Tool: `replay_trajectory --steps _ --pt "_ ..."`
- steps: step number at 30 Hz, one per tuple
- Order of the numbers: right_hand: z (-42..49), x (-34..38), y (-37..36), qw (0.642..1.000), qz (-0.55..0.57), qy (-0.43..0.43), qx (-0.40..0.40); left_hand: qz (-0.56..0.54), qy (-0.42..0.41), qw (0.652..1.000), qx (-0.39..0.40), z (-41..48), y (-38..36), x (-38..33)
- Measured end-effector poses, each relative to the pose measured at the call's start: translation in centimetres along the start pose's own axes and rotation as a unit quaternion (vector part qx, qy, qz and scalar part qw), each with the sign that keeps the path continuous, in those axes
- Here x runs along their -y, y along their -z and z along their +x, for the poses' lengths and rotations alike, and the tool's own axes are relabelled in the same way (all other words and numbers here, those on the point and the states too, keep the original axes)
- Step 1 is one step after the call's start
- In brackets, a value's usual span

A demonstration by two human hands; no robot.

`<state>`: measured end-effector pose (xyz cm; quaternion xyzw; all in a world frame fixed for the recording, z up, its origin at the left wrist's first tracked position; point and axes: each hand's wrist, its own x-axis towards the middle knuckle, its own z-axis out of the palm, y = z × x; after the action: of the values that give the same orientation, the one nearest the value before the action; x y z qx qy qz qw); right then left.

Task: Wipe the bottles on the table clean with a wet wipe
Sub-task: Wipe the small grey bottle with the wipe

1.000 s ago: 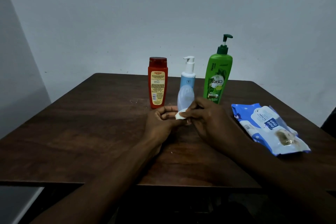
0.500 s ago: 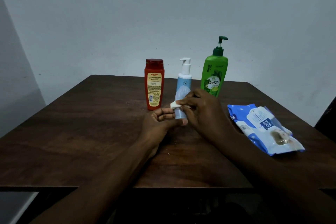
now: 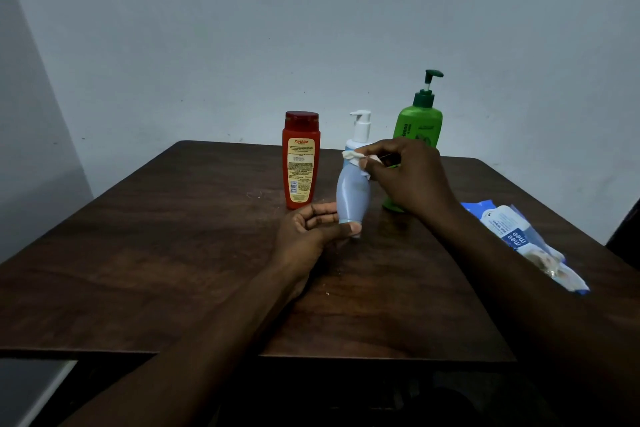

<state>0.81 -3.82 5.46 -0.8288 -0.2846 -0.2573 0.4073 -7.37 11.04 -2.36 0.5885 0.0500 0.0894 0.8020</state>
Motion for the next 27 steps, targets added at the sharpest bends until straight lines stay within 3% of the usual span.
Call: replay_trajectory --steps 6,21,27 --pt "-0.6 -0.7 0.1 0.995 0.081 -0.045 0.022 -0.058 0.009 0.998 0.011 0.0 -0.2 -0.4" --pt "-5.9 -0.6 -1.5 0.991 0.127 0.020 0.030 -0.174 0.000 0.985 0.005 0.3 0.1 -0.3" --pt "-5.6 -0.5 -1.7 0.991 0.131 0.010 -0.024 -0.165 0.002 0.986 0.026 0.4 -0.1 -0.4"
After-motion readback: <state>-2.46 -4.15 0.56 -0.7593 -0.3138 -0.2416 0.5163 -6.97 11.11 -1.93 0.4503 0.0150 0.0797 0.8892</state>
